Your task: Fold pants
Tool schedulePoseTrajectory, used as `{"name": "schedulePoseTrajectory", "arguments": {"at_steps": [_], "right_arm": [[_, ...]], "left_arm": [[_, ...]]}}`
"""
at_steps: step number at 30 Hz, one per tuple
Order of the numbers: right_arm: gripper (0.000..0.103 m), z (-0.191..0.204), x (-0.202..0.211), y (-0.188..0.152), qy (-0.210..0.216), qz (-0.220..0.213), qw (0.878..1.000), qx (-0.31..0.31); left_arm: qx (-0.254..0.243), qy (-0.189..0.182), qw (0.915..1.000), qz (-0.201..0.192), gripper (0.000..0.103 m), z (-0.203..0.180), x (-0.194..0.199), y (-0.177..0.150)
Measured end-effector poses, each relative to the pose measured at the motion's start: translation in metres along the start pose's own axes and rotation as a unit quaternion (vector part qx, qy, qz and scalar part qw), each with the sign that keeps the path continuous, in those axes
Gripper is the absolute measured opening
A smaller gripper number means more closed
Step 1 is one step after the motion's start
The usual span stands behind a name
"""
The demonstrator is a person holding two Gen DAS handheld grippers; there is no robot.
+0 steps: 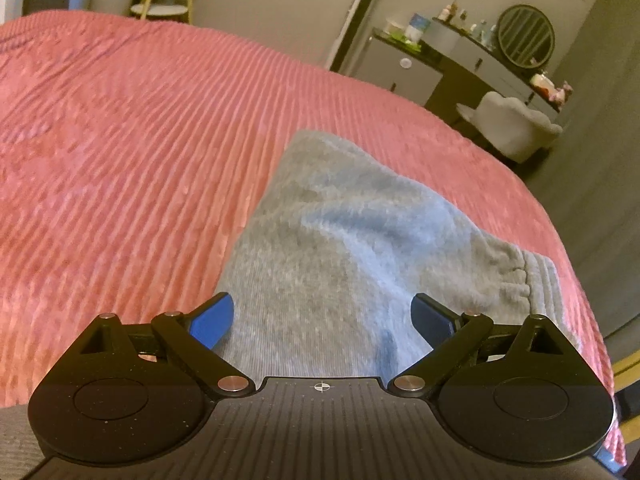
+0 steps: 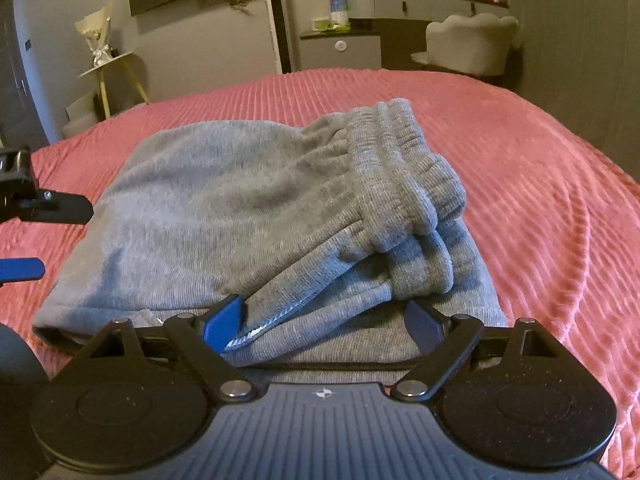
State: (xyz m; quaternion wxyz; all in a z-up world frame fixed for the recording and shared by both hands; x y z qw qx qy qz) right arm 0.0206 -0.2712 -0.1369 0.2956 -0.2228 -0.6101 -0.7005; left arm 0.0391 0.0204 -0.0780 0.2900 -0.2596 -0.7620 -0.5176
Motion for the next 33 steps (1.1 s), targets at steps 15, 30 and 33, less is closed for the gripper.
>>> {"name": "schedulePoseTrajectory", "arguments": {"at_steps": [15,30,33], "right_arm": [[0.087,0.002,-0.003,0.008,0.002,0.037,0.998,0.044],[0.087,-0.080,0.032,0.062,-0.020,0.049,0.994,0.095],[0.087,-0.108,0.021,0.076,0.019,0.055,0.998,0.021]], "left_arm": [[-0.018,0.004,0.9998,0.007,0.099,0.000,0.005,0.008],[-0.099,-0.028,0.9928,0.061,0.099,0.047,-0.037,0.072],[-0.093,-0.061,0.9894,0.093,0.099,0.053,-0.060,0.076]]}}
Point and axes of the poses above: each gripper's, at about its wrist camera, not at the fingertips, and x roughly against the way its jaws point, z to its left, y to its top, the point moved 1 cm from there along -x, roughly the way its jaws point, and after that the axes turned 1 degree about y, right-handed, at the moved point
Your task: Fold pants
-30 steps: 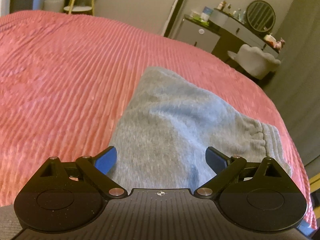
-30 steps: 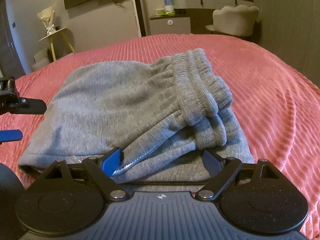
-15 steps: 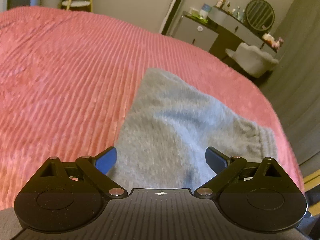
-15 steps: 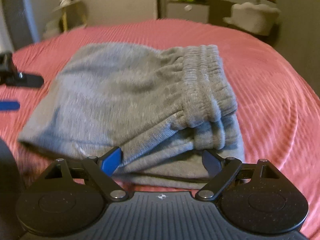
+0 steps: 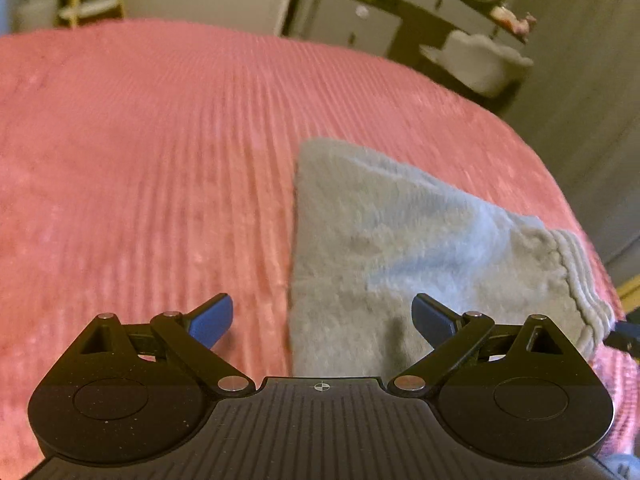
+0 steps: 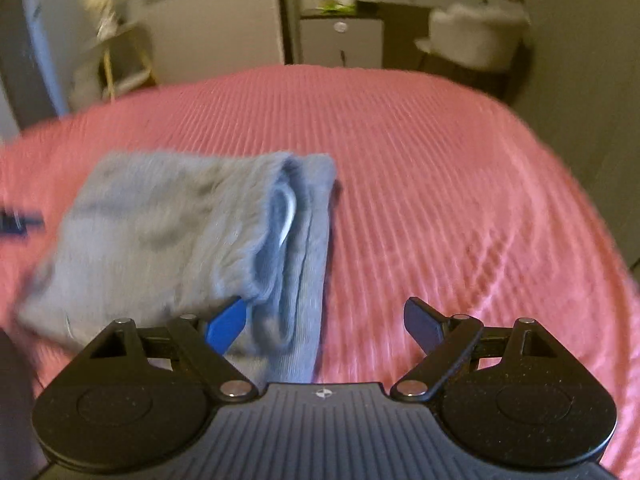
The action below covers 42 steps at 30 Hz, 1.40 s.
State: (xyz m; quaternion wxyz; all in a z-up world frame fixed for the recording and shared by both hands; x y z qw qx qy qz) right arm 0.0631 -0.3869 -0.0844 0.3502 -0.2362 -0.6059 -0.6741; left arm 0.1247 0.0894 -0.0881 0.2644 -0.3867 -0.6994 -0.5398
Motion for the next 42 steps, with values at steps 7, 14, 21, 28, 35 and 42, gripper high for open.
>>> {"name": "schedulePoseTrajectory", "arguments": {"at_steps": [7,14,21,28,35,42], "right_arm": [[0.087,-0.040,-0.028,0.028,0.150,0.019,0.981,-0.124],[0.086,-0.060,-0.040,0.050,0.197,-0.004,0.960,-0.200],[0.086,-0.037,-0.099,0.056,0.169,0.087,0.975,-0.118],[0.087,-0.063,-0.146,0.032,0.296,0.147,0.915,-0.233],[0.087,-0.027,-0.167,0.040,0.318,0.180,0.917,-0.157],[0.080,0.013,-0.154,0.045,0.248,0.165,0.950,-0.097]], "left_arm": [[-0.009,-0.079,0.9955,0.051,0.098,-0.004,-0.041,-0.002],[0.011,-0.123,0.9888,0.084,0.098,0.005,-0.061,0.000],[-0.014,-0.147,0.9844,0.096,0.099,0.004,-0.071,0.010],[0.008,-0.198,0.9744,0.107,0.103,0.020,-0.089,0.017],[-0.025,-0.187,0.9760,0.108,0.103,-0.002,-0.105,0.030],[-0.093,-0.152,0.9822,0.059,0.070,-0.030,-0.077,0.019]]}}
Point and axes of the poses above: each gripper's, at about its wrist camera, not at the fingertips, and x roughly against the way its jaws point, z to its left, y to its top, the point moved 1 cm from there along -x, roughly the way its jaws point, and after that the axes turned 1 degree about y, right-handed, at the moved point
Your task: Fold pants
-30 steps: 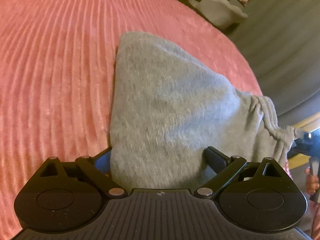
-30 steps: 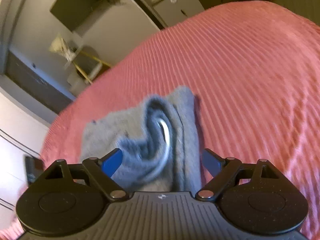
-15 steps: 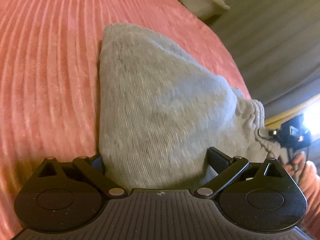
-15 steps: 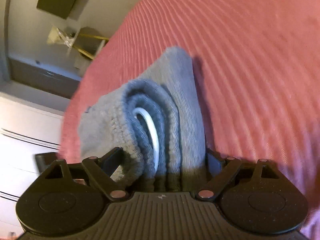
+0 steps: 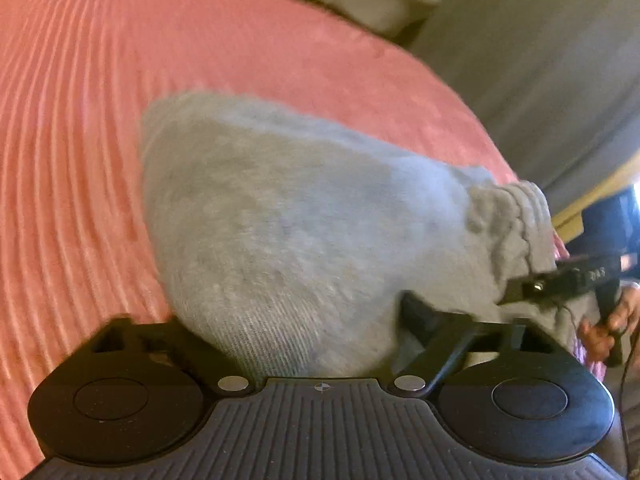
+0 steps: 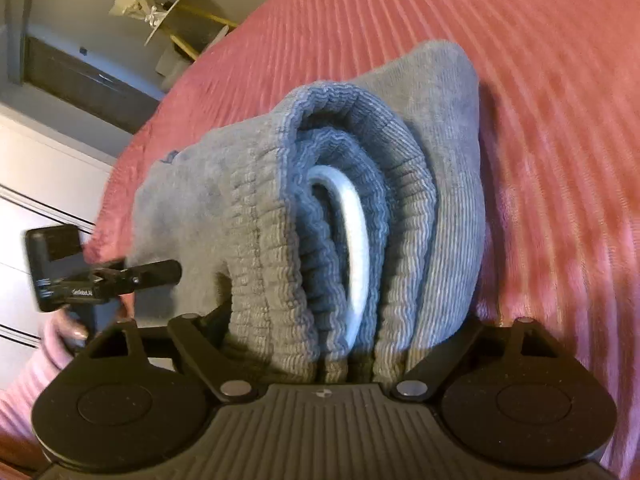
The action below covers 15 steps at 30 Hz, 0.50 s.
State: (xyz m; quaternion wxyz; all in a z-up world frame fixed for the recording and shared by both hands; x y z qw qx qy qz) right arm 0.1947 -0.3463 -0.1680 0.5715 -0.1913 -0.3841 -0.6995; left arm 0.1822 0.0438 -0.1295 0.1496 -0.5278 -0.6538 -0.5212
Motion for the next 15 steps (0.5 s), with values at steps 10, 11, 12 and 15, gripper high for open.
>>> {"name": "schedulePoseTrajectory", "arguments": {"at_steps": [10,11,12,15], "right_arm": [[0.086,0.004,-0.011,-0.003,0.005,-0.012,1.000,-0.014],[0.086,0.004,-0.012,-0.006,0.000,-0.015,1.000,-0.010],[0.086,0.006,-0.014,-0.007,-0.004,-0.020,1.000,-0.009],[0.086,0.005,-0.014,-0.012,-0.001,-0.034,0.999,-0.004]], "left_arm": [[0.008,-0.001,0.9999,0.010,0.102,-0.014,-0.022,0.003],[-0.002,0.006,0.9999,0.011,0.102,-0.018,-0.026,0.003],[0.000,0.005,0.9999,0.011,0.102,-0.018,-0.026,0.002],[0.019,0.001,0.9998,0.010,0.097,-0.012,-0.022,0.002]]}}
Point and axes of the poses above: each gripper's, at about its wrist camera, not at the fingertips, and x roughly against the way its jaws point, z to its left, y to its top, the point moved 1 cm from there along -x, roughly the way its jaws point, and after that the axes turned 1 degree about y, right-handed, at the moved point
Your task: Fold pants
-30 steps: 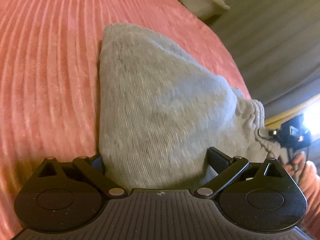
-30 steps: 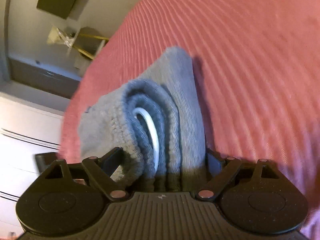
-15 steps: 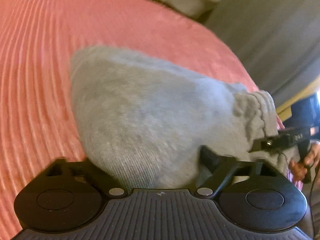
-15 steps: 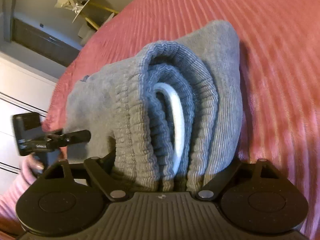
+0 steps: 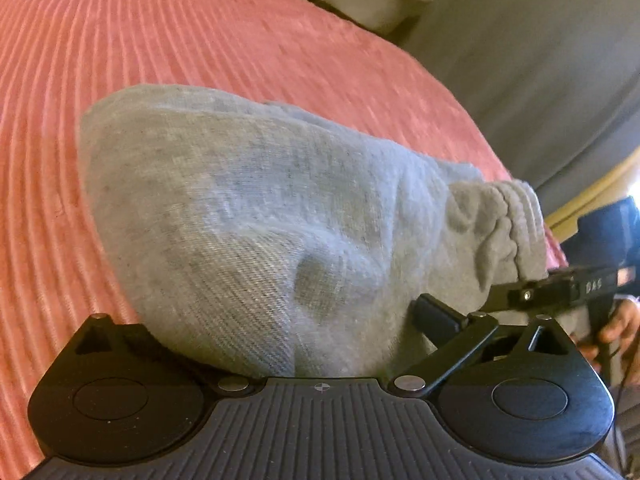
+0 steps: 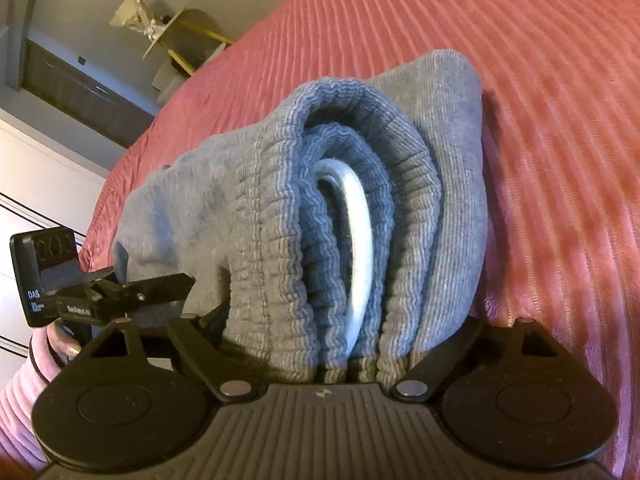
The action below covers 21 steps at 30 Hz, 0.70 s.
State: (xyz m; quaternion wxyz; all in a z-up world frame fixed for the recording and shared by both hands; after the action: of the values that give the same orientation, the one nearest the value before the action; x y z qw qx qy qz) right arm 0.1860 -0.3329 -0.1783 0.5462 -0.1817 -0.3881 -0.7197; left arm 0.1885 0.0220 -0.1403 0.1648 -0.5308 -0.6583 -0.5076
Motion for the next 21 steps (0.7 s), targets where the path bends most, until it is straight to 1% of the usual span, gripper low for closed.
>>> {"name": "schedulePoseTrajectory", "arguments": {"at_steps": [3,5,7,8,10,11,12,13,14,16,19,21], "right_arm": [[0.086,-0.004,0.008,-0.011,0.000,-0.011,1.000,0.009],[0.086,-0.005,0.010,-0.013,-0.005,-0.013,1.000,0.008],[0.086,-0.005,0.013,-0.012,-0.009,-0.018,1.000,0.001],[0.086,-0.004,0.011,-0.013,-0.013,-0.019,1.000,-0.004],[0.086,0.001,0.007,-0.011,-0.032,-0.022,0.999,-0.009],[0.086,0.007,0.008,-0.010,-0.048,-0.025,0.999,-0.003],[0.086,0.015,0.008,-0.011,-0.064,-0.029,0.997,0.006],[0.083,0.023,0.009,-0.013,-0.080,-0.037,0.996,0.017],[0.080,0.030,0.011,-0.015,-0.089,-0.046,0.995,0.024],[0.070,0.040,0.017,-0.020,-0.104,-0.066,0.992,0.032],[0.061,0.051,0.026,-0.027,-0.113,-0.087,0.989,0.039],[0.059,0.057,0.031,-0.029,-0.114,-0.097,0.988,0.044]], "left_arm": [[-0.007,0.025,0.9997,-0.004,0.090,-0.004,0.002,-0.001],[0.000,0.034,0.9994,-0.007,0.084,-0.006,0.002,-0.001],[0.001,0.039,0.9992,-0.011,0.074,-0.007,0.005,0.000],[-0.001,0.041,0.9991,-0.013,0.071,-0.009,0.007,-0.001],[-0.005,0.050,0.9986,-0.019,0.060,-0.012,0.011,-0.002],[-0.008,0.056,0.9982,-0.021,0.058,-0.015,0.013,-0.003],[-0.014,0.064,0.9975,-0.025,0.053,-0.020,0.015,-0.003],[-0.021,0.072,0.9968,-0.027,0.047,-0.025,0.018,-0.004],[-0.029,0.081,0.9958,-0.029,0.045,-0.030,0.022,-0.004],[-0.037,0.092,0.9945,-0.034,0.038,-0.039,0.028,-0.003],[-0.040,0.100,0.9933,-0.041,0.035,-0.049,0.036,-0.002],[-0.044,0.103,0.9926,-0.046,0.034,-0.052,0.039,-0.002]]}}
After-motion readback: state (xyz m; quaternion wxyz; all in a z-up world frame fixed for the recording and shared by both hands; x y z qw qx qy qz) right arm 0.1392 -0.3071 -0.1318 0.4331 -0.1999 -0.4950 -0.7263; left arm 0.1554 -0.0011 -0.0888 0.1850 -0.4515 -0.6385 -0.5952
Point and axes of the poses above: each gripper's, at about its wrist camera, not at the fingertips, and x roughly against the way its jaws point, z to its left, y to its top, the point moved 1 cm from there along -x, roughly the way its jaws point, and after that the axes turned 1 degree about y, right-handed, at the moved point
